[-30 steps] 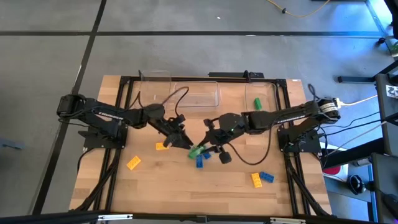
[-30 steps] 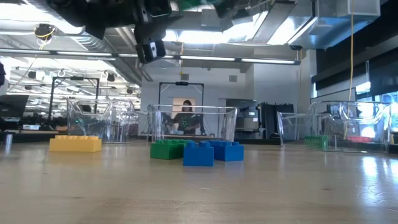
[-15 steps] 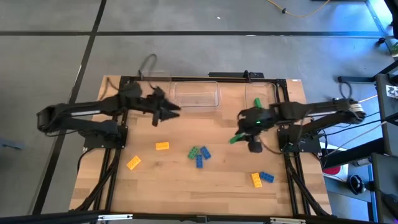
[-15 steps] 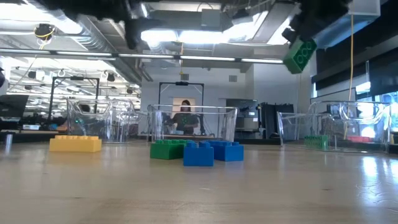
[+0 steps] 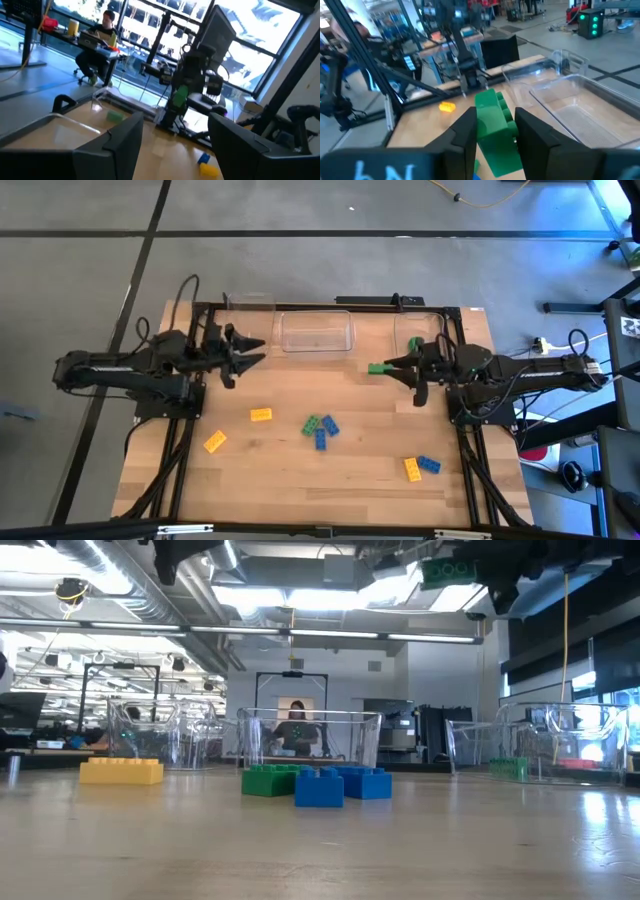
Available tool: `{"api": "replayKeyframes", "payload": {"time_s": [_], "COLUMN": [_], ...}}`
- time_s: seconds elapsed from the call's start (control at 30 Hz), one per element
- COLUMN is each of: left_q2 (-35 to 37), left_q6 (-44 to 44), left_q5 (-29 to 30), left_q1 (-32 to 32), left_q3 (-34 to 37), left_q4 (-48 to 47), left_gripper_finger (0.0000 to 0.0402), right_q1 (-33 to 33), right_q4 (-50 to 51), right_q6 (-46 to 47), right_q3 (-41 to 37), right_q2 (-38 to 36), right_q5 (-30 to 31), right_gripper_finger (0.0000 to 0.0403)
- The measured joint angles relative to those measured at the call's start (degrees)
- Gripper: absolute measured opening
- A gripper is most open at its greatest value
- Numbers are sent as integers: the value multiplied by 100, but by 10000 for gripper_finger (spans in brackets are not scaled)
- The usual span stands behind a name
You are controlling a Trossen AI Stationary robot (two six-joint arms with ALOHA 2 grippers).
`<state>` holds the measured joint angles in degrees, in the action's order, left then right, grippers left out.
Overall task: Sort & place blocks by color
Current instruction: Put the left green game piece into the right transparent bin
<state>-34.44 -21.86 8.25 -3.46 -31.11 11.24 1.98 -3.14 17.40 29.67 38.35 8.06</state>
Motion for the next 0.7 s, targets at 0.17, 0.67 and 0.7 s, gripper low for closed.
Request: {"api": "replayKeyframes", "payload": {"time_s": [0.17,0.67,0.7], "left_q2": [-122,-122,-122], "left_q6": [489,550,550], "left_q5": [-92,54,115], "left_q1": [64,63,63], "left_q3": [10,10,10], "left_q4": [-2,12,12], "left_gripper_finger": [215,215,215], "right_q1": [0,-605,-805], "right_q4": [-8,2839,3454], "right_q6": [30,431,660], "right_q3": [0,1626,1846], "right_q2": [11,433,525], "right_q5": [-14,2435,2611], "right_gripper_finger": [106,106,106]}}
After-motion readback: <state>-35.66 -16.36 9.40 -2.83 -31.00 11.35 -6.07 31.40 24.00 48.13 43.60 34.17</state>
